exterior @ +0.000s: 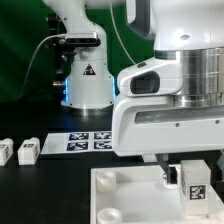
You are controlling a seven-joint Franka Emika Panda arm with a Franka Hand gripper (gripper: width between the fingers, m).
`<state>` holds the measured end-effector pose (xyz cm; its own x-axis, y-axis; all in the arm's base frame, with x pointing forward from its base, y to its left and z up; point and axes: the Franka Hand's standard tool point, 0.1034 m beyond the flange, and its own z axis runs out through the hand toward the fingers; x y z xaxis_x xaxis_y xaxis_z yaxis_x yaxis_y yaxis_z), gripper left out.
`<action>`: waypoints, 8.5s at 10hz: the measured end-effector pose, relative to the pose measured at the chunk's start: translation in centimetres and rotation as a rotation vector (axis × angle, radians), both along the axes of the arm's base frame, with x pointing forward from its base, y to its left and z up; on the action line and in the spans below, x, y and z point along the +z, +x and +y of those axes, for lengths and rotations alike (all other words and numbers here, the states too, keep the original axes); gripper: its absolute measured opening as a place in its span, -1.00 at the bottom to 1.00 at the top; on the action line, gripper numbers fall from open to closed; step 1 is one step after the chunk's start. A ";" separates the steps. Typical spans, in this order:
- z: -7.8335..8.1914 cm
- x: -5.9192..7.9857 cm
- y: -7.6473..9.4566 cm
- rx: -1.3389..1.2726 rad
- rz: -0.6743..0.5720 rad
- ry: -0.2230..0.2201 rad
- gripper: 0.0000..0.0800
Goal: Assemble one leg
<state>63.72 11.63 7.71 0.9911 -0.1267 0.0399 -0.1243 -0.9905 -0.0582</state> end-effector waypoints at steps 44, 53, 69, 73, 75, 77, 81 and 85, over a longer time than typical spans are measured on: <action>0.9 -1.1 -0.6 -1.097 0.091 0.087 0.62; 1.3 -1.1 -0.7 -0.304 0.024 -0.009 0.32; 0.3 -1.2 -0.5 -1.870 0.151 0.129 -0.26; 0.3 -1.3 -0.6 -1.818 0.144 0.124 0.34; 1.0 -1.0 -0.7 -1.808 0.134 0.139 0.54; 2.2 0.4 -1.3 -1.792 0.134 0.155 0.62; 2.3 0.5 -1.4 -1.786 0.135 0.155 0.62; 2.3 0.4 -1.4 -1.783 0.135 0.153 0.62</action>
Offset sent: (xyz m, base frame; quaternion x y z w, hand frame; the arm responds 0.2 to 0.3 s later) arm 0.0000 0.0000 0.0000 0.0000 0.0000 0.2667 0.9638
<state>62.30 13.92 8.11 -0.3363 -0.9320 -0.1351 -0.9390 0.3428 -0.0273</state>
